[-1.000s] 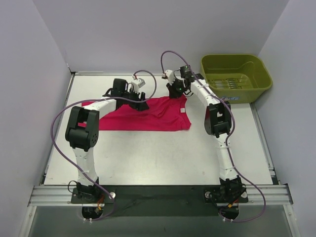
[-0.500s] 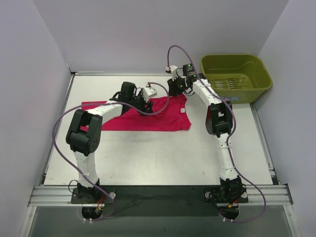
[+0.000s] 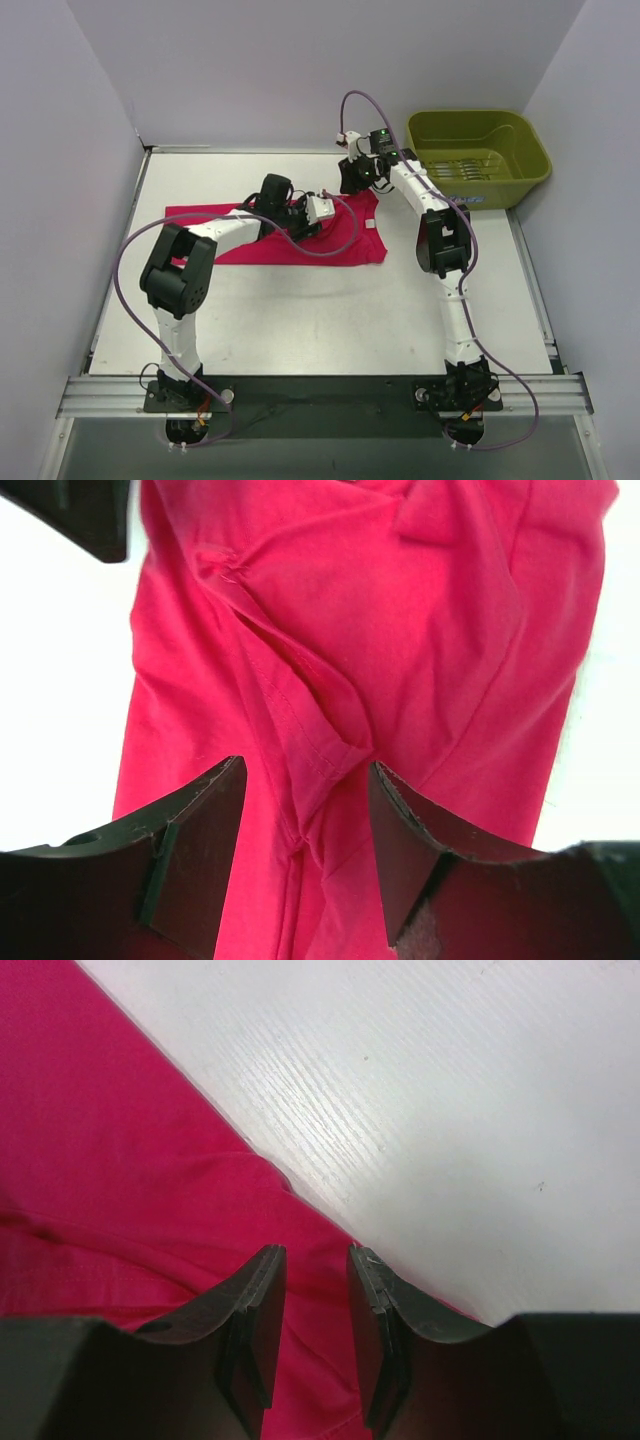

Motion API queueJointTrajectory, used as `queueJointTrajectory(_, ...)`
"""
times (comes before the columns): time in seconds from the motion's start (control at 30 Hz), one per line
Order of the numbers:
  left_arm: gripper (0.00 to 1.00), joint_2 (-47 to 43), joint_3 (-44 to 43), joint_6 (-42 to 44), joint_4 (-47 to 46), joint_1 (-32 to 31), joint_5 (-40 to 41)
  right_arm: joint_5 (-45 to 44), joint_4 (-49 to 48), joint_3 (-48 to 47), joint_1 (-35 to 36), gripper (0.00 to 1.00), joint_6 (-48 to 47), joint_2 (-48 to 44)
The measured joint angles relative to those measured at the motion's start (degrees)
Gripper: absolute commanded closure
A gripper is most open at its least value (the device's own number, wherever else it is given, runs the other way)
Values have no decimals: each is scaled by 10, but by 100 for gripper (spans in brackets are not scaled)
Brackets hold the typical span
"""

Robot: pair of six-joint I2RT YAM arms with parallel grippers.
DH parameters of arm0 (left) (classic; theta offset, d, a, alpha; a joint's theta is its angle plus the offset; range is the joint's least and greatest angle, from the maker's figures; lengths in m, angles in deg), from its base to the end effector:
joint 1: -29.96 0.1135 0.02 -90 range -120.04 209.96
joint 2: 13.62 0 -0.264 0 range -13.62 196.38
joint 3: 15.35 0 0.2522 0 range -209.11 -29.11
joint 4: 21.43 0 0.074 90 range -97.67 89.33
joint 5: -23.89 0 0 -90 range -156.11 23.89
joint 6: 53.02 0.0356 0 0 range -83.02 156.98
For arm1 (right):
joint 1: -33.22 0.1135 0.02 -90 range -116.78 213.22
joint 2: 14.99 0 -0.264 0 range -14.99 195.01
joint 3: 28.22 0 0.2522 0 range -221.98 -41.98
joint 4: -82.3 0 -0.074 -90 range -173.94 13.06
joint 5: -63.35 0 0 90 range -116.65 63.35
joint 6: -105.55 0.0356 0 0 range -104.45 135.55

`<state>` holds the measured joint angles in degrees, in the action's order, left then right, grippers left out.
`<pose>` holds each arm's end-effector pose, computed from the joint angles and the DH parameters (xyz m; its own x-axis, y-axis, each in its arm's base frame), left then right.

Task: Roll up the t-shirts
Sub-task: Fold the T-shirt at the center of the board.

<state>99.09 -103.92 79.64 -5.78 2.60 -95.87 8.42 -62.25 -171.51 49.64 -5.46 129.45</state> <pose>0.3762 -0.2145 0.1868 0.0819 0.6200 -0.7803 0.9277 0.2388 0.2871 0.5407 0.1807 0.2005 -0.2923 -0.3921 -0.8723 -0.8341 0.5507 0.0320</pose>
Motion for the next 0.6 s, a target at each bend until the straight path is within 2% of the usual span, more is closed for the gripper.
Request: queueJointTrajectory(0.6, 42, 20, -2, 83, 43, -14, 16, -12, -5, 7, -3, 68, 2, 0)
